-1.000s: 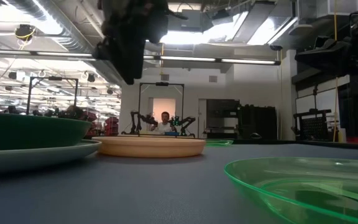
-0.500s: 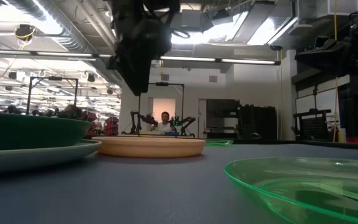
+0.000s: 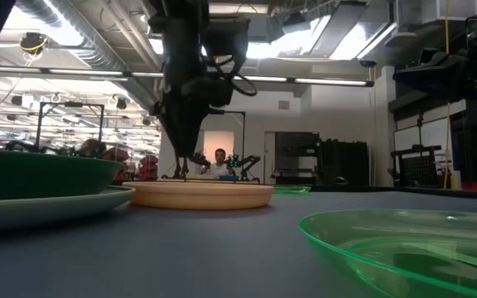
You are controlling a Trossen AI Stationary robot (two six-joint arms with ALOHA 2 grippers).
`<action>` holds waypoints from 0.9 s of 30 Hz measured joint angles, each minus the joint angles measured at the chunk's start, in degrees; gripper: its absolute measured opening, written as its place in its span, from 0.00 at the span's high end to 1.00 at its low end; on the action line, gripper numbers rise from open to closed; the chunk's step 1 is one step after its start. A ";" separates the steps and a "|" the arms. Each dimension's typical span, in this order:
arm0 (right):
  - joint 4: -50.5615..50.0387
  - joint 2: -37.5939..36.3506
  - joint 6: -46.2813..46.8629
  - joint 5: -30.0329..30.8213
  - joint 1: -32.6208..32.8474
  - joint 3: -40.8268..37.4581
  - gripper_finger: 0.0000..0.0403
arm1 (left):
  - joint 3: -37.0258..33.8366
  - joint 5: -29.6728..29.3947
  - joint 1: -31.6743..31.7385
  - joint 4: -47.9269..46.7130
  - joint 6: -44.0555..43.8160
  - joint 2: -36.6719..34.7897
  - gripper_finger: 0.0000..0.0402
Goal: Stack plastic plates
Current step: Stack the white plate on top of the dark pink plate
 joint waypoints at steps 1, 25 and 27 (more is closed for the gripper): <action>0.00 0.00 0.00 0.00 -0.01 -0.02 1.00 | -0.19 -0.37 0.26 0.19 0.07 0.19 0.71; 0.01 0.00 0.00 0.00 0.01 -0.02 1.00 | -12.63 2.68 1.11 12.40 -1.61 0.31 0.71; 0.02 0.00 0.00 0.00 -0.01 -0.02 1.00 | -13.75 2.70 1.13 12.70 -1.98 0.31 0.71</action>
